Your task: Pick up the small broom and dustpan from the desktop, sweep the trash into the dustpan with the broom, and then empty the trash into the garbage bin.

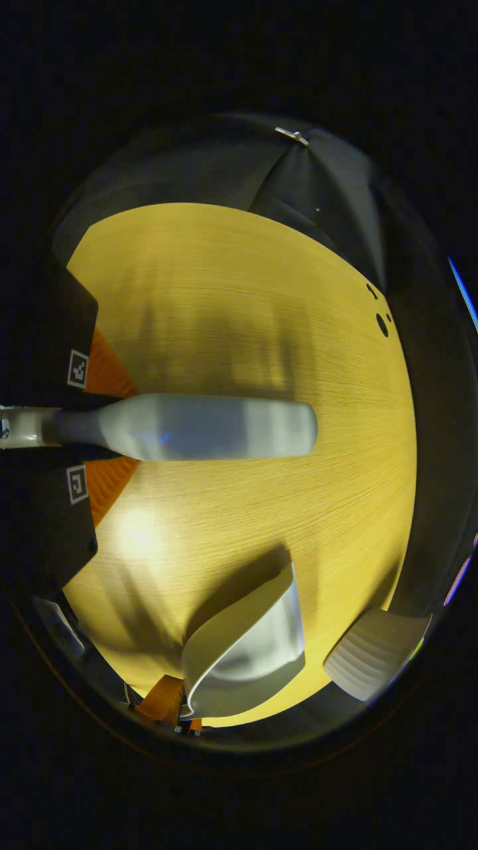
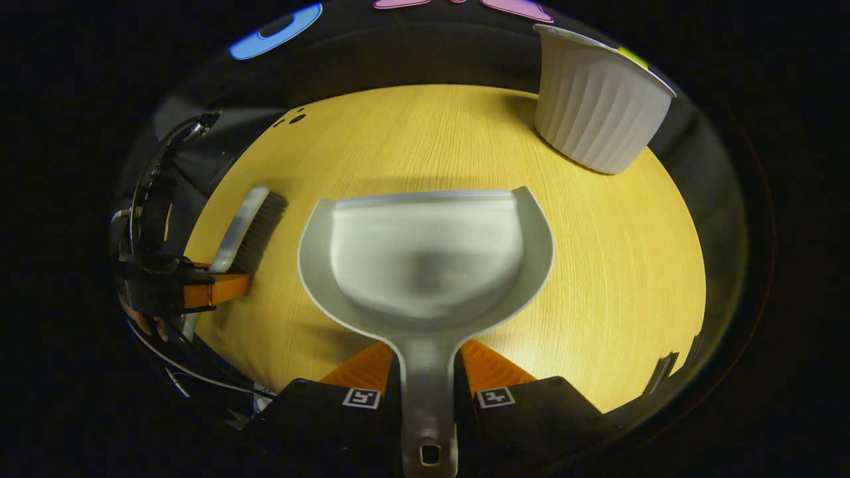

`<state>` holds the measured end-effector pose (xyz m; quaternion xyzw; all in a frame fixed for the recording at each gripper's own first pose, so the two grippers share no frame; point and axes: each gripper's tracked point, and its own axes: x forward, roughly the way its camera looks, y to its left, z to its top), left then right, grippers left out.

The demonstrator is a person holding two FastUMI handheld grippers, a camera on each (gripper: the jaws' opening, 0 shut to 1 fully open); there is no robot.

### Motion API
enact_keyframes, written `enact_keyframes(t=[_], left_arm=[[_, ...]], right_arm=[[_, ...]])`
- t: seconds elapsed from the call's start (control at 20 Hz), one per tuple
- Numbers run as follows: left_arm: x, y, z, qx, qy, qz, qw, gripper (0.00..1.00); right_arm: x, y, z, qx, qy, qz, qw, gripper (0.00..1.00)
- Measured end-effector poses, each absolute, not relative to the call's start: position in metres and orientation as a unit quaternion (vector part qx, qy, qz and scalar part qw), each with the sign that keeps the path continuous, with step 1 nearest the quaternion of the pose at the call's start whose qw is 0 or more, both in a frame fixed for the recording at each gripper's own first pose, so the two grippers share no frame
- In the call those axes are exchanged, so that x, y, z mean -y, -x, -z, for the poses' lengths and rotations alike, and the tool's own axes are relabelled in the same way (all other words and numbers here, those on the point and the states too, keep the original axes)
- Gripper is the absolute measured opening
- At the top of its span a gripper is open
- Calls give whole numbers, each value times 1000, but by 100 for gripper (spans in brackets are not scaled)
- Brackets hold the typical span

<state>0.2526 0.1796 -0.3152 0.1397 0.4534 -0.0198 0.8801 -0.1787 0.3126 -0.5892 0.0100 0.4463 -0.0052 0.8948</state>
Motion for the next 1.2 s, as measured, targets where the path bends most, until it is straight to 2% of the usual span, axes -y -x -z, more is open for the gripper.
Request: enact_keyframes(t=[0.05, 0.15, 0.2, 0.25, 0.3, 0.35, 0.4, 0.55, 0.65, 0.75, 1.0, 1.2], left_arm=[[-177, -251, 316, -460, -143, 20, 876, 28], [-174, -246, 316, -463, -153, 14, 873, 28], [-172, -245, 315, -457, -157, 13, 875, 31], [-168, -244, 311, -454, -160, 15, 876, 35], [-166, -242, 308, -451, -161, 16, 878, 35], [-164, -239, 304, -447, -159, 20, 880, 33], [-163, -237, 299, -443, -156, 20, 883, 37], [-151, -230, 281, -428, -127, 22, 895, 73], [-148, -224, 266, -409, -116, 23, 905, 96], [-141, -213, 243, -378, -114, 28, 918, 100], [-120, -178, 174, -245, -83, 53, 965, 98], [-127, -133, 130, -135, -79, 21, 988, 98]], right_arm=[[-312, 176, 594, -445, -6, 4, 896, 34], [-314, 173, 594, -446, -4, -1, 895, 38], [-316, 172, 594, -448, -15, -5, 894, 43], [-318, 167, 591, -449, -26, -7, 893, 40], [-317, 162, 589, -447, -34, -9, 894, 46], [-316, 160, 589, -445, -38, -10, 895, 44], [-316, 161, 586, -444, -46, -13, 895, 48], [-317, 159, 568, -432, -56, -22, 900, 99], [-317, 159, 547, -410, -58, -29, 910, 99], [-316, 157, 520, -370, -83, -30, 925, 99], [-300, 175, 440, -261, -110, -18, 959, 99], [-306, 203, 388, -183, -108, -22, 977, 99]])
